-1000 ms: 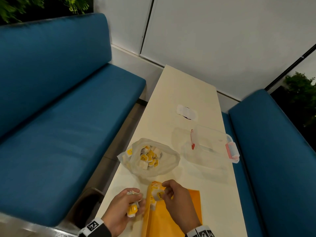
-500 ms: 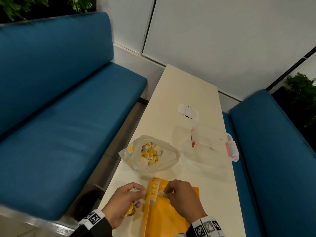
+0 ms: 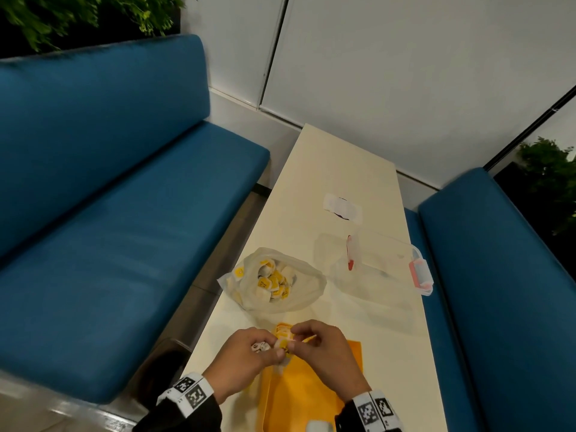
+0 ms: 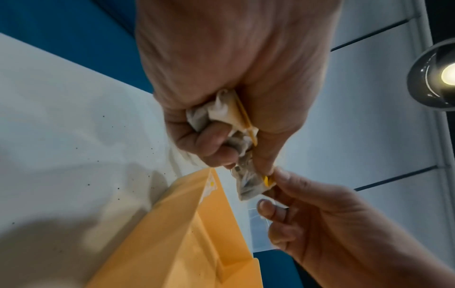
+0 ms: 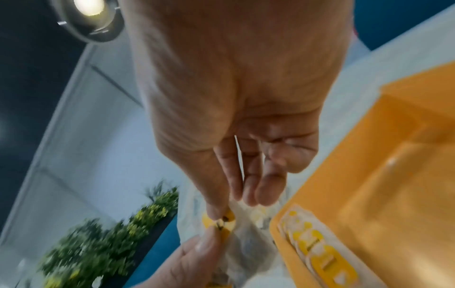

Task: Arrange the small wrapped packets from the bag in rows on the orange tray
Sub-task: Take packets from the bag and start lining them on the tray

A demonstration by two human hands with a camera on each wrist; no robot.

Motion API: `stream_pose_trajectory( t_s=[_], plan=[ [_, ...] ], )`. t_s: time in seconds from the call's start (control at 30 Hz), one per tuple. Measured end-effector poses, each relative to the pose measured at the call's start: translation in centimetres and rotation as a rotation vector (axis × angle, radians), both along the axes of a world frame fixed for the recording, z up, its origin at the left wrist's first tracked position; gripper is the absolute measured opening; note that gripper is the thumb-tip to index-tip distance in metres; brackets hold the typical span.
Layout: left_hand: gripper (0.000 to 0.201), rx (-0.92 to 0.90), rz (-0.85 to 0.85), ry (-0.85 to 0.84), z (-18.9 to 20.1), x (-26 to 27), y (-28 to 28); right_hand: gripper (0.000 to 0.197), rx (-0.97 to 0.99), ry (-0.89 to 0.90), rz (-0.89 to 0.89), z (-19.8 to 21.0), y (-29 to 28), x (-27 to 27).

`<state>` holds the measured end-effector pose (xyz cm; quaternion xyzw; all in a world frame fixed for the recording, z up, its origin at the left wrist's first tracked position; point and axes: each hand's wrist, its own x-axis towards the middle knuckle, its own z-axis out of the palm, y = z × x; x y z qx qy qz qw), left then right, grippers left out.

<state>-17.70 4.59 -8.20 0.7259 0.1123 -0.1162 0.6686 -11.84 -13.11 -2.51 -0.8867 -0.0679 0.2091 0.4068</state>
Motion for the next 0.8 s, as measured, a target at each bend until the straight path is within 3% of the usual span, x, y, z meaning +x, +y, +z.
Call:
stream_pose_trajectory(
  t_s=[0.1, 0.33, 0.5, 0.67, 0.8],
  plan=[
    [0.012, 0.006, 0.008, 0.01, -0.3, -0.1, -0.3, 0.002, 0.108, 0.137, -0.051, -0.8, -0.2, -0.9],
    [0.013, -0.003, 0.077, 0.034, -1.1, -0.3, -1.0, 0.006, 0.277, 0.216, -0.17, -1.9, -0.4, -1.9],
    [0.02, 0.074, 0.139, 0.106, -2.3, -0.3, -0.5, 0.007, 0.099, 0.227, -0.195, -3.4, -2.1, -0.6],
    [0.035, 0.186, 0.032, 0.187, -3.7, -0.7, -0.5, 0.016, -0.019, 0.346, -0.102, -4.9, -2.1, -0.7],
    [0.033, 0.244, -0.022, 0.199, -4.2, -1.0, -0.8, 0.012, -0.042, 0.395, -0.075, -6.5, -1.2, -0.8]
  ],
)
